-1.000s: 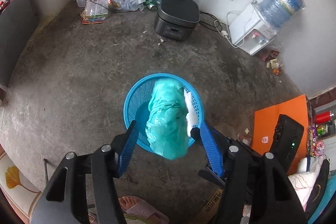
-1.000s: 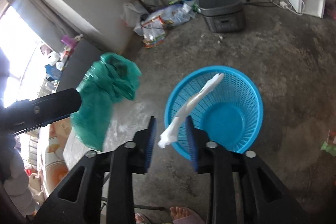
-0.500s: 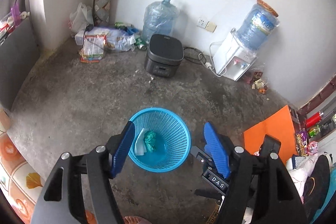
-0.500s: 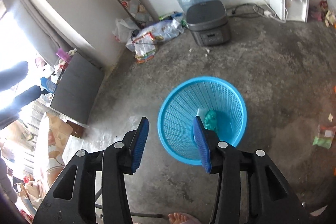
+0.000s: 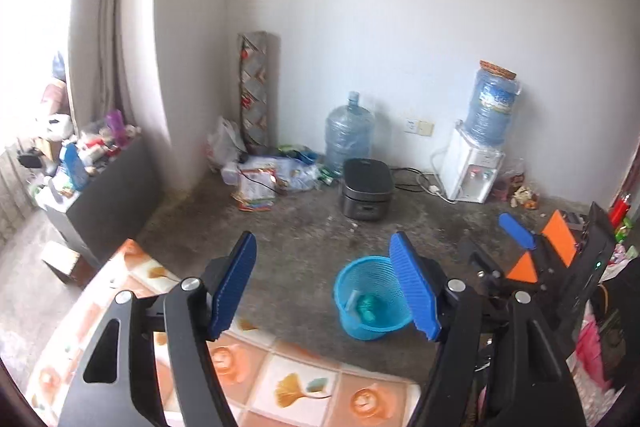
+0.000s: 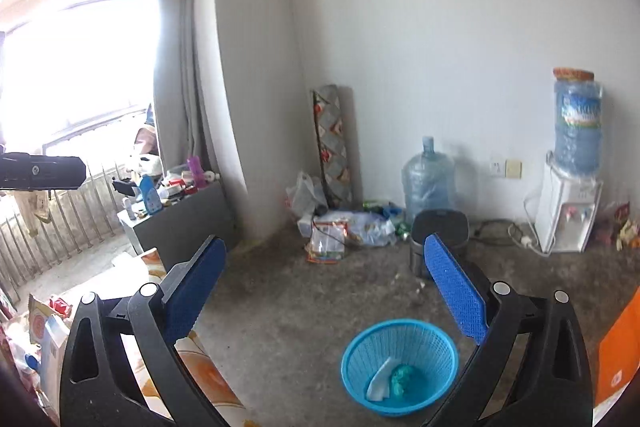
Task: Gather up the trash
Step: 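Move both grippers back over the table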
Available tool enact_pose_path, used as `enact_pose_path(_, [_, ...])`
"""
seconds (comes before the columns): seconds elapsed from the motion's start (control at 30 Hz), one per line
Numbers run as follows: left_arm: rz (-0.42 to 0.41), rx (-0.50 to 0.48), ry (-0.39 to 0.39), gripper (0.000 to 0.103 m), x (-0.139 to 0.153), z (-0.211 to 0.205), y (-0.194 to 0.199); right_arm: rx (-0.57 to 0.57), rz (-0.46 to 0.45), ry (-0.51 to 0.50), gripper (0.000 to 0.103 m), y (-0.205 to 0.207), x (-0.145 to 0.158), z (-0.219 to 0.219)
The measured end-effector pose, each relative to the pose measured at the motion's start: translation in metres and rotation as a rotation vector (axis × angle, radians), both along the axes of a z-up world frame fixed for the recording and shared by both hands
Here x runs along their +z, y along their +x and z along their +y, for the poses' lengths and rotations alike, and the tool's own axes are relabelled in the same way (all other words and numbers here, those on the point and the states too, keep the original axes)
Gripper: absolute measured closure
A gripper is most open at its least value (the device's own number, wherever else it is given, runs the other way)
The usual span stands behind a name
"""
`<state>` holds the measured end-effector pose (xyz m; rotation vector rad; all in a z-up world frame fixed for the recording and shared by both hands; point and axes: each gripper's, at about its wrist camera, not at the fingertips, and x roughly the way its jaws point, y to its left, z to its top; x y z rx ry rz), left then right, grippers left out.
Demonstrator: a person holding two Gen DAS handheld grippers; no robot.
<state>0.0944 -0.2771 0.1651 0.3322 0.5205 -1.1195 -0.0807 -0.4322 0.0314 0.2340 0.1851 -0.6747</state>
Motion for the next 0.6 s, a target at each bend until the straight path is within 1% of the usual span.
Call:
enact_pose_path(0.07, [-0.038, 0.068, -0.018, 0.036, 0.015, 0.039, 0.005, 0.048, -0.008, -0.006, 0.008, 0.004, 0.009, 0.013])
enact_pose_path(0.13, [-0.063, 0.164, -0.047, 0.035, 0.028, 0.084, 0.016, 0.091, -0.024, -0.014, 0.008, 0.006, 0.016, 0.024])
enact_pose_path(0.2, [-0.078, 0.270, -0.072, 0.034, 0.031, 0.129, 0.023, 0.123, -0.038, -0.018, 0.008, 0.007, 0.022, 0.035])
enact_pose_path(0.27, [-0.083, 0.376, -0.080, 0.033, 0.026, 0.171, 0.028, 0.183, -0.048, -0.004, 0.008, 0.012, 0.025, 0.045])
enact_pose_path(0.33, [-0.059, 0.464, -0.092, 0.033, 0.016, 0.211, 0.027, 0.247, -0.042, 0.026, 0.008, 0.018, 0.026, 0.053])
enact_pose_path(0.43, [0.011, 0.574, -0.125, 0.033, -0.001, 0.266, 0.023, 0.358, -0.017, 0.078, 0.008, 0.032, 0.022, 0.067])
enact_pose_path(0.5, [0.055, 0.626, -0.135, 0.033, -0.014, 0.292, 0.017, 0.430, 0.011, 0.108, 0.008, 0.043, 0.019, 0.077])
enact_pose_path(0.6, [0.088, 0.660, -0.125, 0.033, -0.032, 0.317, 0.009, 0.531, 0.058, 0.167, 0.009, 0.062, 0.010, 0.095])
